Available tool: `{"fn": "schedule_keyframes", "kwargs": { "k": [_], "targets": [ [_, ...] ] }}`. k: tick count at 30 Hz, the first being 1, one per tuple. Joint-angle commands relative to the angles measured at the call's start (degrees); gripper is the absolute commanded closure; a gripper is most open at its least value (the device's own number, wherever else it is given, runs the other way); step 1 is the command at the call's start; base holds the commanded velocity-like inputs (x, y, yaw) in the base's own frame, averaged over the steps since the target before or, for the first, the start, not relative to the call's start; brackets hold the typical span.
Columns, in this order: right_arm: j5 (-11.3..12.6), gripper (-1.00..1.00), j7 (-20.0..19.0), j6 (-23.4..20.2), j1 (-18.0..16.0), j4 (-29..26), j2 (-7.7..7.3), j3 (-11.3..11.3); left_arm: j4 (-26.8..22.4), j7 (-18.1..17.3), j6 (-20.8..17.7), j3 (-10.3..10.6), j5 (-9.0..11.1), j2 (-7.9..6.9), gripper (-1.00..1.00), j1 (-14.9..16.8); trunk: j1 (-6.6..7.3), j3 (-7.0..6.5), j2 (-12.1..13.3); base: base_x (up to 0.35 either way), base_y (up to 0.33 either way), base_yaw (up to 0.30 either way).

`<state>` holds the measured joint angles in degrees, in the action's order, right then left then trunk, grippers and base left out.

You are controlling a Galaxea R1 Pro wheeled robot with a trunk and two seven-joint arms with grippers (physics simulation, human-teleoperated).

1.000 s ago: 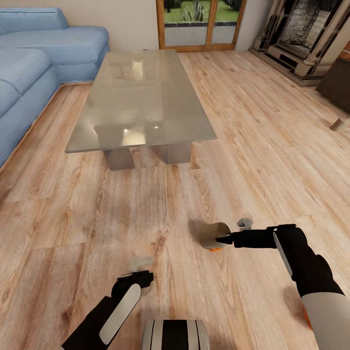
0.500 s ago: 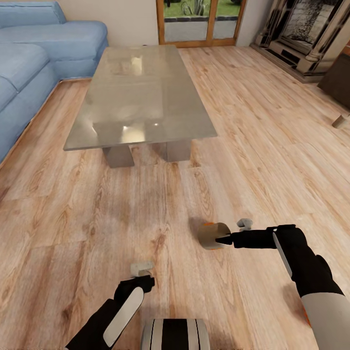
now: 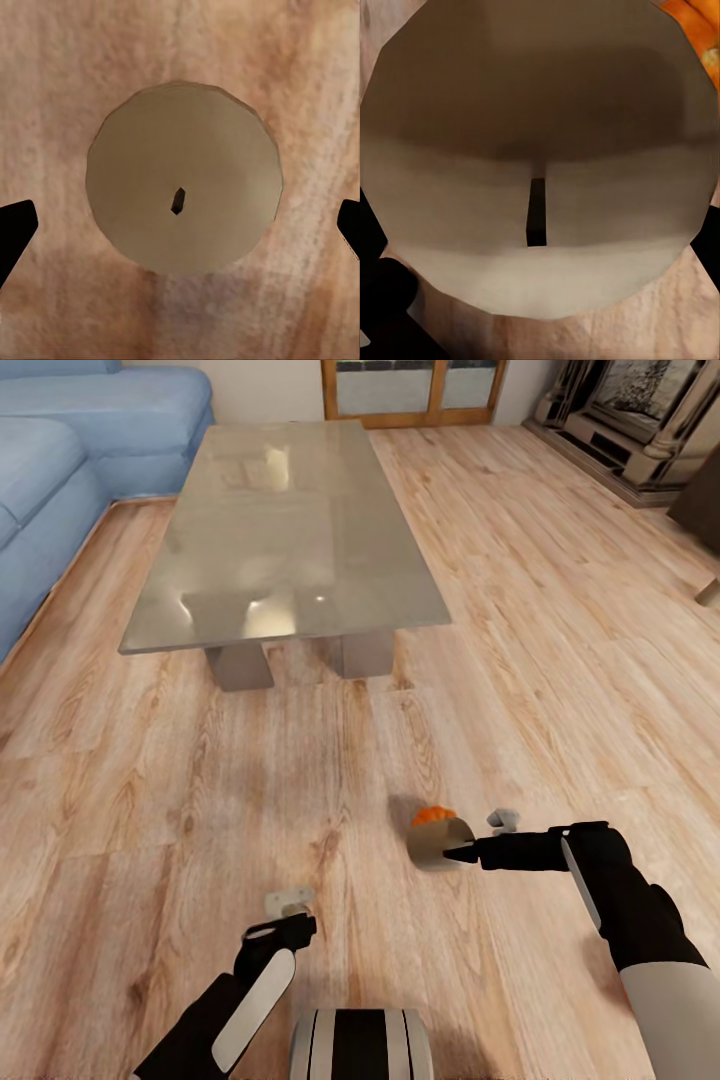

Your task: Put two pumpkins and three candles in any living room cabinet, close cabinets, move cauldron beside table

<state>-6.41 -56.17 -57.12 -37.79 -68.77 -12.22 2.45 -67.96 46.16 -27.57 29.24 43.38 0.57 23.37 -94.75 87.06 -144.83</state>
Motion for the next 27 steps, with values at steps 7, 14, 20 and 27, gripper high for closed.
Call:
{"fn": "schedule_keyframes", "kwargs": {
  "k": [7,14,20,27],
  "targets": [
    [0.07,1.00,0.01,0.10,0.02,0.00,0.01,-0.02,-0.06,-0.14,2.17,-0.05,-1.68,-0.03,-1.00,0.13,-0.15,1.34,-0.08,0.000,0.000,0.000],
    [0.08,1.00,0.01,0.10,0.09,-0.05,0.01,-0.08,0.26,-0.78,5.38,0.03,-1.72,-0.11,-1.00,0.14,-0.23,2.00,-0.12,0.000,0.000,0.000],
    [0.09,1.00,0.01,0.08,0.15,-0.05,0.01,-0.08,0.46,-3.88,6.15,0.03,-2.03,-0.18,-1.00,0.13,-0.31,2.66,-0.16,0.000,0.000,0.000],
    [0.08,1.00,0.00,0.08,0.18,-0.06,0.01,-0.08,0.71,-4.14,6.56,0.03,-5.11,0.10,-1.00,0.15,-0.49,4.22,-0.26,0.000,0.000,0.000]
  ]
}}
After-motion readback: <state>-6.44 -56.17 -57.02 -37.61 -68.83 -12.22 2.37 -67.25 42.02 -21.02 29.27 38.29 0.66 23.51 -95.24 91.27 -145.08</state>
